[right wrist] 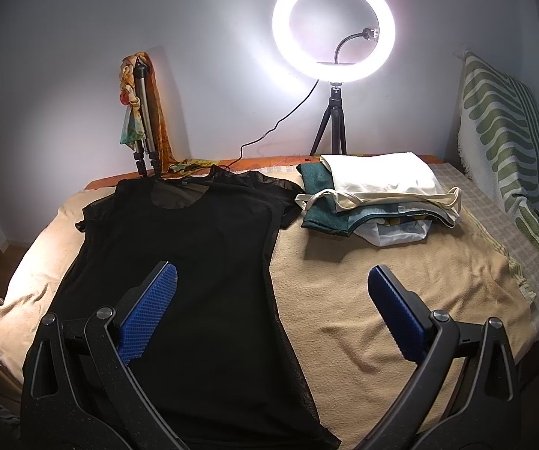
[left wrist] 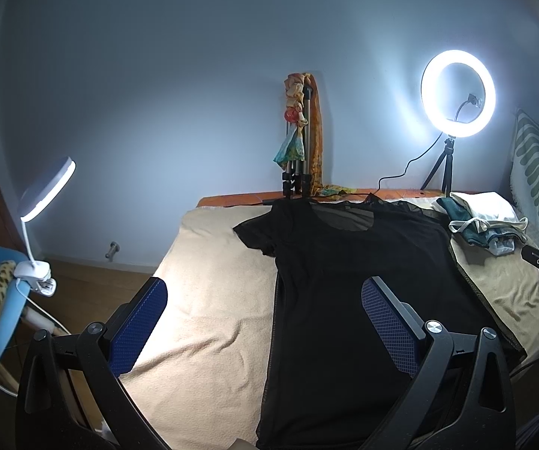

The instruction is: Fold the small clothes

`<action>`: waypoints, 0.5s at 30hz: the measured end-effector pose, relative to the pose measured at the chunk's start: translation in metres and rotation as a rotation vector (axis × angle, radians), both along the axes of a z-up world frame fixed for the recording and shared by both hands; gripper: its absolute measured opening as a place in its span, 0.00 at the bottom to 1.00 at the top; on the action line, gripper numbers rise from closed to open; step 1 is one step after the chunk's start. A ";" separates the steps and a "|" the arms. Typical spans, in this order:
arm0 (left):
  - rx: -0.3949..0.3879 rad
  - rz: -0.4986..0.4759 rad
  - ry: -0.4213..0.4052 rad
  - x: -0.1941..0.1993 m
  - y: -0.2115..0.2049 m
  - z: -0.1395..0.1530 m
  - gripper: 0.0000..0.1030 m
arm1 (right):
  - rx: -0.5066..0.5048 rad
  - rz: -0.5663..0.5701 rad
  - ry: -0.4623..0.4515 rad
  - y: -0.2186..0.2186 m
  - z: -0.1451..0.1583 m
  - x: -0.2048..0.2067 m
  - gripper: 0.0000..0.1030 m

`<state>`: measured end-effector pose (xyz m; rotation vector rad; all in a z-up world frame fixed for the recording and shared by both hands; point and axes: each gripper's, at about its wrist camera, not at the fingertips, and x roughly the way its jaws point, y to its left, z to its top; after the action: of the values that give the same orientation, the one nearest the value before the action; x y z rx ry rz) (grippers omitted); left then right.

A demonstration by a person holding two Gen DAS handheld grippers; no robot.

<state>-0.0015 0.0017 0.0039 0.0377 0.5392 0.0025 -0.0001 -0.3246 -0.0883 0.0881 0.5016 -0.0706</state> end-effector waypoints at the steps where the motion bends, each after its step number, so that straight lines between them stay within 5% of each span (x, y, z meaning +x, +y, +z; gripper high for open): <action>1: -0.001 -0.001 0.000 0.000 0.000 0.000 1.00 | -0.001 0.000 0.000 0.000 0.000 0.000 1.00; 15: -0.001 0.000 -0.002 0.000 0.001 0.000 1.00 | -0.003 -0.002 0.000 -0.004 0.001 0.001 1.00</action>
<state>-0.0016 0.0025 0.0037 0.0365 0.5374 0.0024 0.0008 -0.3289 -0.0870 0.0856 0.5016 -0.0736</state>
